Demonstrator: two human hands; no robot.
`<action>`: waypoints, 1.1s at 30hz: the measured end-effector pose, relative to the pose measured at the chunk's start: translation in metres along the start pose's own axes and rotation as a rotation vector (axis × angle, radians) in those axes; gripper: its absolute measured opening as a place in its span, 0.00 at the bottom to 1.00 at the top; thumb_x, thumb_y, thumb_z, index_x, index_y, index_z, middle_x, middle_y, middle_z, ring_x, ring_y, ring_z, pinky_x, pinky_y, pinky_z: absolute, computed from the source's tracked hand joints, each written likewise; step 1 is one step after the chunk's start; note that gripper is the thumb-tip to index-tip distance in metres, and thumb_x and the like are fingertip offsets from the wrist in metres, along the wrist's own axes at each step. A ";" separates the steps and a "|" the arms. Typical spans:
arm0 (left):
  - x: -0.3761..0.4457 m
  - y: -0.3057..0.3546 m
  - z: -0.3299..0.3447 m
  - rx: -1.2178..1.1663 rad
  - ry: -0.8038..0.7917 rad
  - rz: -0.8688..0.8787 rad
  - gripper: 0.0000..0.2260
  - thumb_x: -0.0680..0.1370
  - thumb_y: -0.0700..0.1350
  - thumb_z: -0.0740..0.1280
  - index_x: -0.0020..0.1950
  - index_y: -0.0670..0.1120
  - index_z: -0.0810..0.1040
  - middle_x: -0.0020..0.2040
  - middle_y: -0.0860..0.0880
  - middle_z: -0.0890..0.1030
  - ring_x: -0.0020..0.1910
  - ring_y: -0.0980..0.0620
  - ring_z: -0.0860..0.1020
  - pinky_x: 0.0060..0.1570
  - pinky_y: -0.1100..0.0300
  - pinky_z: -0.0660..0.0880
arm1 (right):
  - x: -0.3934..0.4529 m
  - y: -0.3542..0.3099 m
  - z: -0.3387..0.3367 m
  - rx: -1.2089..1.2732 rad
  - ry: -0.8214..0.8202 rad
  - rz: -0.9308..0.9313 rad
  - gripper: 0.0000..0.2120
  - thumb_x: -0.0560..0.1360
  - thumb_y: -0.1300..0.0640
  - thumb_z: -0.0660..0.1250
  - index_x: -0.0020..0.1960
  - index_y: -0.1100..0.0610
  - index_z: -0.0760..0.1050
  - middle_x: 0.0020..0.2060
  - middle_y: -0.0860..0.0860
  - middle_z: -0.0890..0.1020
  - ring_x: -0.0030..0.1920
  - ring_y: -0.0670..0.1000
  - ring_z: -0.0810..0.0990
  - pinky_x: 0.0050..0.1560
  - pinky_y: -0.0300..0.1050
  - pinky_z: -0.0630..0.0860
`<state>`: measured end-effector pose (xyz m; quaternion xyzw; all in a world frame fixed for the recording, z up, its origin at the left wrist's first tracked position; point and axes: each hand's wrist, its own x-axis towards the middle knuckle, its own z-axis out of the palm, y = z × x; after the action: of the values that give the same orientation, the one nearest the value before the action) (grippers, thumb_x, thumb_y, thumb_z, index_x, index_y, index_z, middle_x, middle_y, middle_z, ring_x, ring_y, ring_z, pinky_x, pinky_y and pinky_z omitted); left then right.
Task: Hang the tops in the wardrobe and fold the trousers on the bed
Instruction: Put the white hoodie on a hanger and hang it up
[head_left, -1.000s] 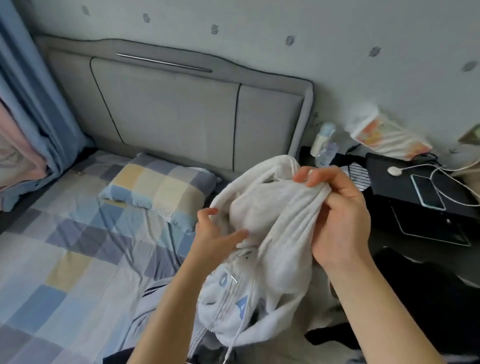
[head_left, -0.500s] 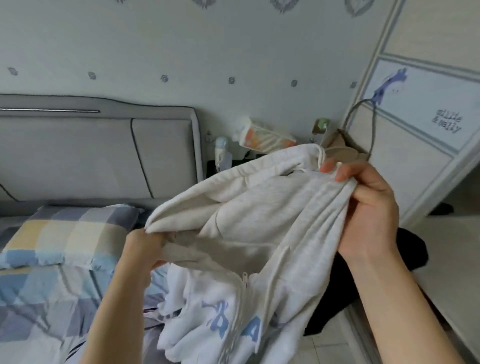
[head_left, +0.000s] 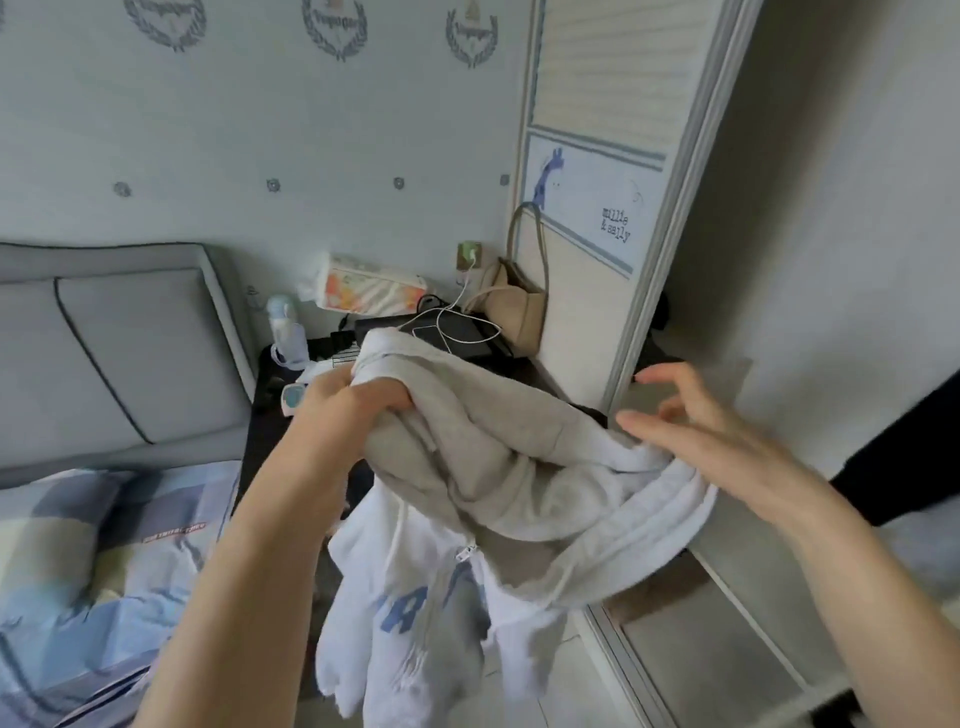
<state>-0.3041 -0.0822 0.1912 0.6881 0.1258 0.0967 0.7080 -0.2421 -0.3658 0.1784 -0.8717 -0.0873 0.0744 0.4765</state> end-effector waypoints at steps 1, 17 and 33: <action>-0.004 0.001 0.014 -0.012 -0.067 0.019 0.15 0.61 0.41 0.65 0.45 0.37 0.79 0.39 0.42 0.80 0.40 0.46 0.78 0.42 0.55 0.72 | -0.004 0.008 -0.005 -0.140 -0.088 0.075 0.21 0.75 0.46 0.68 0.63 0.46 0.63 0.51 0.50 0.69 0.48 0.46 0.73 0.43 0.37 0.66; 0.022 -0.050 0.159 1.027 -0.001 0.300 0.11 0.76 0.51 0.64 0.49 0.46 0.67 0.43 0.45 0.76 0.41 0.41 0.74 0.39 0.52 0.69 | -0.052 0.078 -0.144 -0.646 1.026 0.139 0.04 0.71 0.67 0.56 0.41 0.59 0.65 0.35 0.56 0.71 0.37 0.58 0.71 0.34 0.46 0.62; 0.065 -0.014 0.229 -0.079 -0.666 -0.408 0.05 0.80 0.42 0.63 0.47 0.41 0.77 0.37 0.45 0.83 0.34 0.49 0.82 0.31 0.60 0.80 | -0.017 0.075 -0.178 -0.676 0.825 0.383 0.21 0.77 0.52 0.63 0.64 0.62 0.64 0.51 0.61 0.77 0.49 0.61 0.78 0.40 0.47 0.70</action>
<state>-0.1716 -0.2799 0.1794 0.6150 0.0196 -0.2700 0.7406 -0.2147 -0.5549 0.2111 -0.9329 0.2468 -0.2194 0.1434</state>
